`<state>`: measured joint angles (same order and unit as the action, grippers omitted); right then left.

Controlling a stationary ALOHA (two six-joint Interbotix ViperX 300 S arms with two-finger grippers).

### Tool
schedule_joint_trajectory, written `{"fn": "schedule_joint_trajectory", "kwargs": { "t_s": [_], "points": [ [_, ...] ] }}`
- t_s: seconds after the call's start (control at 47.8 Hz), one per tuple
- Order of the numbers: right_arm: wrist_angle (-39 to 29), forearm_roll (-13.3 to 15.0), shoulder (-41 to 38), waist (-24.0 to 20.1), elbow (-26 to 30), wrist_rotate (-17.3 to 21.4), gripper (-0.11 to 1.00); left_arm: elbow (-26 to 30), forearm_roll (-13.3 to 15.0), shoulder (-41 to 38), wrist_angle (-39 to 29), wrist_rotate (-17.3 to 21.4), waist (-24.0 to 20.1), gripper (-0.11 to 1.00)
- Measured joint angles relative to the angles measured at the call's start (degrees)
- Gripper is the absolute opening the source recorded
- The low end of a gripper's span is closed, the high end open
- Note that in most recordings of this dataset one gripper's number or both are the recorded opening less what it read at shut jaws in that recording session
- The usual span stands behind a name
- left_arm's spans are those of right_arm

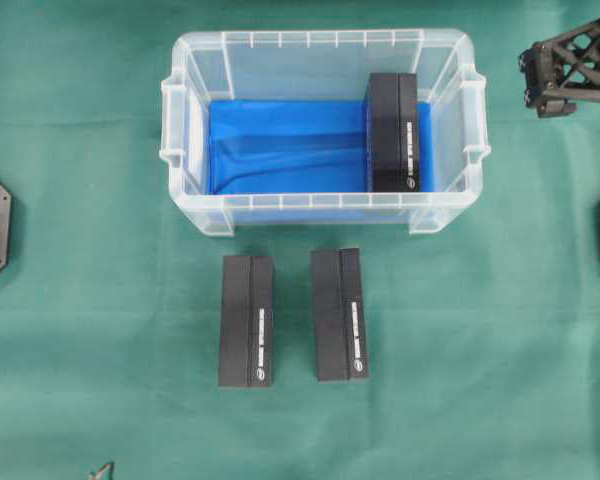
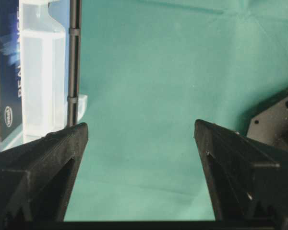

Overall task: Take the box out of the case with the right arm.
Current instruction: 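Move the open right gripper over the right black box in the case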

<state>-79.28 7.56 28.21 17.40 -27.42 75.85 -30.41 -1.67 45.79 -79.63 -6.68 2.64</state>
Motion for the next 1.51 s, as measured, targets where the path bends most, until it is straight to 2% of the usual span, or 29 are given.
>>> {"fn": "schedule_joint_trajectory", "kwargs": {
  "t_s": [0.397,0.669,0.941,1.297,1.506],
  "points": [
    [0.09,-0.18,-0.09,0.00,0.00,0.00,0.86,0.00,0.00,-0.09,0.00,0.00,-0.09,0.02],
    [1.14,-1.41,-1.85,0.00,1.23,0.18,0.86,0.00,0.00,-0.18,0.00,0.00,-0.09,0.02],
    [4.48,-2.20,-9.93,-0.70,7.65,0.09,0.86,0.00,0.00,-0.35,0.00,0.00,-0.09,0.02],
    [5.27,-2.37,-23.20,-2.99,20.65,0.18,0.86,0.00,0.09,-0.26,0.00,0.09,0.00,0.02],
    [5.27,-2.46,-26.46,-3.60,24.17,0.44,0.86,0.00,0.00,0.00,0.00,0.09,0.00,0.02]
  ]
}}
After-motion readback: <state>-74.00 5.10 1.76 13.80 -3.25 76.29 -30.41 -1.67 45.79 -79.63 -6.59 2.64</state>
